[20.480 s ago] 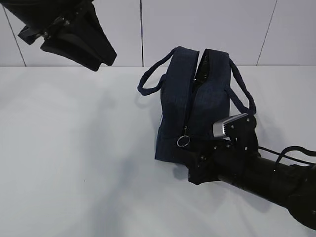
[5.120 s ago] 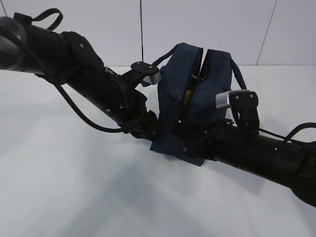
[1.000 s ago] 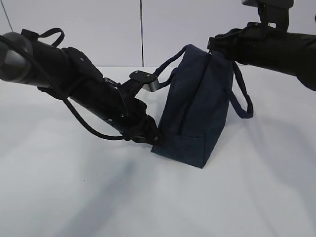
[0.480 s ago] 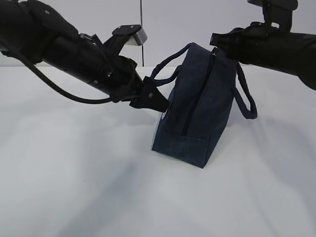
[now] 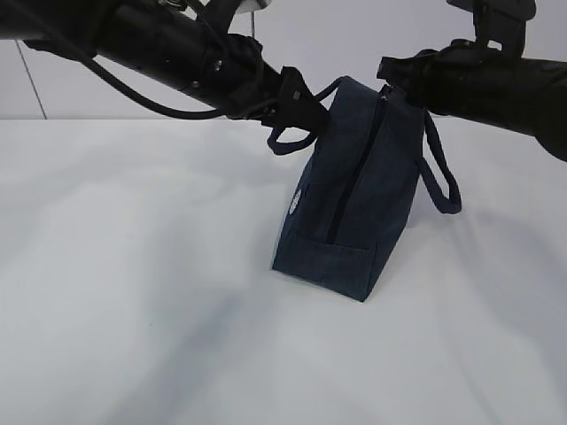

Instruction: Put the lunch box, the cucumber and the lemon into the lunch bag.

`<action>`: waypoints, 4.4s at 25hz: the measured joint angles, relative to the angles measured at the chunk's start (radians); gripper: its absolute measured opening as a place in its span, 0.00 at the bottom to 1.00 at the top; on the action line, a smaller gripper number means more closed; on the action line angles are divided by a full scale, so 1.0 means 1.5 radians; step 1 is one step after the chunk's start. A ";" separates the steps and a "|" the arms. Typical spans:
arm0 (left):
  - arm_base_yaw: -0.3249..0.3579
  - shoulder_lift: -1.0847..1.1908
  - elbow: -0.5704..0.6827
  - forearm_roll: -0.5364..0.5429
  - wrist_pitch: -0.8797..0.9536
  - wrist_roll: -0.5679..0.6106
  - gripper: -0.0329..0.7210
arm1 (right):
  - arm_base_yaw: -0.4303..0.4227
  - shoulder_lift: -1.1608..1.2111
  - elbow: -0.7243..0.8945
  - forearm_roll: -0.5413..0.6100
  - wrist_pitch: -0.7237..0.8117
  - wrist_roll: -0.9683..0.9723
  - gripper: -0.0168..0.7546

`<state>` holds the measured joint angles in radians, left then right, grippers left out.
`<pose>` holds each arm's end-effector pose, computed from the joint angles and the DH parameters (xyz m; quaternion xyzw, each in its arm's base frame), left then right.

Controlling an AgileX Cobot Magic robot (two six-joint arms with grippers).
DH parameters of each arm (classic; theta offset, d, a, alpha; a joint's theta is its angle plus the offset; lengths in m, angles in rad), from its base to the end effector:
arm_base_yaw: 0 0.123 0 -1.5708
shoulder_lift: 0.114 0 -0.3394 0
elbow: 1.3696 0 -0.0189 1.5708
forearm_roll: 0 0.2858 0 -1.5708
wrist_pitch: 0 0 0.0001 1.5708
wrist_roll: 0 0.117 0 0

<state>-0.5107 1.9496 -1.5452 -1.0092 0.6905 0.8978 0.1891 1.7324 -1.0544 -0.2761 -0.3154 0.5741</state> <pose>0.4152 -0.3050 0.2850 0.3368 0.8173 -0.3451 0.3155 0.4421 0.0947 0.2730 0.0234 0.8002 0.1809 0.5713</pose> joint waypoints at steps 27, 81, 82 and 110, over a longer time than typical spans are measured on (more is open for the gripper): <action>-0.004 0.082 -0.011 -0.066 0.059 -0.021 0.05 | 0.000 0.000 0.000 -0.001 0.034 0.056 0.04; -0.004 0.042 -0.015 0.176 0.216 -0.088 0.04 | -0.030 0.261 -0.360 0.293 0.546 -0.070 0.04; -0.004 0.042 -0.015 0.176 0.218 -0.088 0.04 | -0.030 0.261 -0.366 0.301 0.552 -0.079 0.04; 0.001 0.059 -0.200 0.241 0.227 -0.314 0.74 | -0.030 0.245 -0.512 0.403 0.675 -0.290 0.04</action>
<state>-0.5086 2.0375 -1.8457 -0.6475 1.0313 0.4265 0.1443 2.1005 -1.8229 0.3290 0.6973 0.1384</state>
